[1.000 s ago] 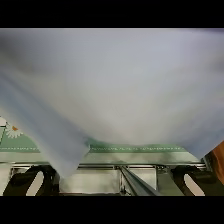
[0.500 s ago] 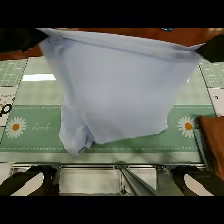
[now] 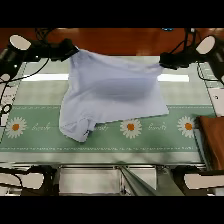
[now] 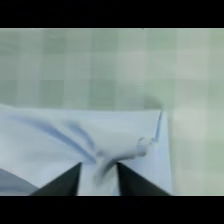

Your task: Fold the shirts.

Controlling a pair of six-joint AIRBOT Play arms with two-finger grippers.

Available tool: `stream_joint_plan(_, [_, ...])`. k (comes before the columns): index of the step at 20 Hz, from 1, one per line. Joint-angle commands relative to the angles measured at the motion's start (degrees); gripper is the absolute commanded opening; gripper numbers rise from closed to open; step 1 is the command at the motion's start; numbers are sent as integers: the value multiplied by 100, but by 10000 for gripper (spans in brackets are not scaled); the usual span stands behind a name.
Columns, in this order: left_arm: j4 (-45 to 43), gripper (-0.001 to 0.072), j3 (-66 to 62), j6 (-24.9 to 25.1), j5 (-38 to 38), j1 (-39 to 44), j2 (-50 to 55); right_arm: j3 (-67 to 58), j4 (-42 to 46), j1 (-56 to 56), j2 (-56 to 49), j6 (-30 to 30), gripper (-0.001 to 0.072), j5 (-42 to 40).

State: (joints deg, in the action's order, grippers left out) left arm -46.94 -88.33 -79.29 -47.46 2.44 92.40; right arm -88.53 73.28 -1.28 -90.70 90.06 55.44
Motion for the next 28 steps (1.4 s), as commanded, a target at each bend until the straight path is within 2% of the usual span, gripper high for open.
stream_joint_plan(1, [-201,508,-127,-31,-1137,-358,221,-262,-223,201,-389,116,391,450])
stream_joint_plan(4, [-437,508,-90,-133,-2483,-1360,-133,-358,-238,901,-85,-55,359,1613])
stream_joint_plan(6, [-555,508,446,87,-2837,-1976,-680,-111,-92,1427,278,-90,376,2107])
stream_joint_plan(9, [-962,508,2516,-87,-2973,-2822,-1799,1657,-221,1954,1423,-149,407,1390])
stream_joint_plan(10, [-957,508,3416,-83,-2973,-3106,-2225,2417,-551,2092,1849,-295,407,1115])
stream_joint_plan(11, [-817,508,4192,7,-2946,-3355,-2612,3220,-1137,2225,2295,-697,407,929])
stream_joint_plan(13, [-9,508,5482,387,-2922,-3947,-3329,4463,-2037,2389,3038,-1375,407,745])
stream_joint_plan(15, [240,508,6376,358,-2922,-4435,-3895,5259,-2225,2406,3617,-1464,407,649])
stream_joint_plan(18, [240,509,7018,256,-2903,-4529,-3982,5945,-2369,2380,4153,-1493,407,695])
stream_joint_plan(23, [243,508,7132,256,-2588,-4417,-3740,6063,-2391,2380,4234,-1534,407,750])
stream_joint_plan(28, [247,508,7130,258,-1676,-3853,-3447,6063,-2688,2378,4234,-1572,406,691])
